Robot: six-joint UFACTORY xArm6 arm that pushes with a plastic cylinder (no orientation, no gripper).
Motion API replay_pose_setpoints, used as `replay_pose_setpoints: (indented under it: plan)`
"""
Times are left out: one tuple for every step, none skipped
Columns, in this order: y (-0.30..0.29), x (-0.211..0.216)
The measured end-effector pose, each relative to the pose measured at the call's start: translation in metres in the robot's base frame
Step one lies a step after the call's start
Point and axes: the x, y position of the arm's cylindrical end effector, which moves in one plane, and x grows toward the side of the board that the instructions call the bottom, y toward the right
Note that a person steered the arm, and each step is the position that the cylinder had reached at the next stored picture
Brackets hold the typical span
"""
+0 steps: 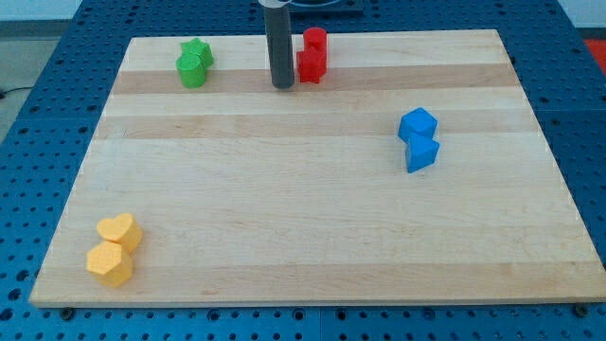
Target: Move the red star close to the red circle
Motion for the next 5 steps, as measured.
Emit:
replay_pose_setpoints:
  plan:
    - [0.005,-0.028]
    - [0.017,-0.038]
    - [0.01,-0.038]
    - [-0.017,-0.01]
    - [0.019,0.026]
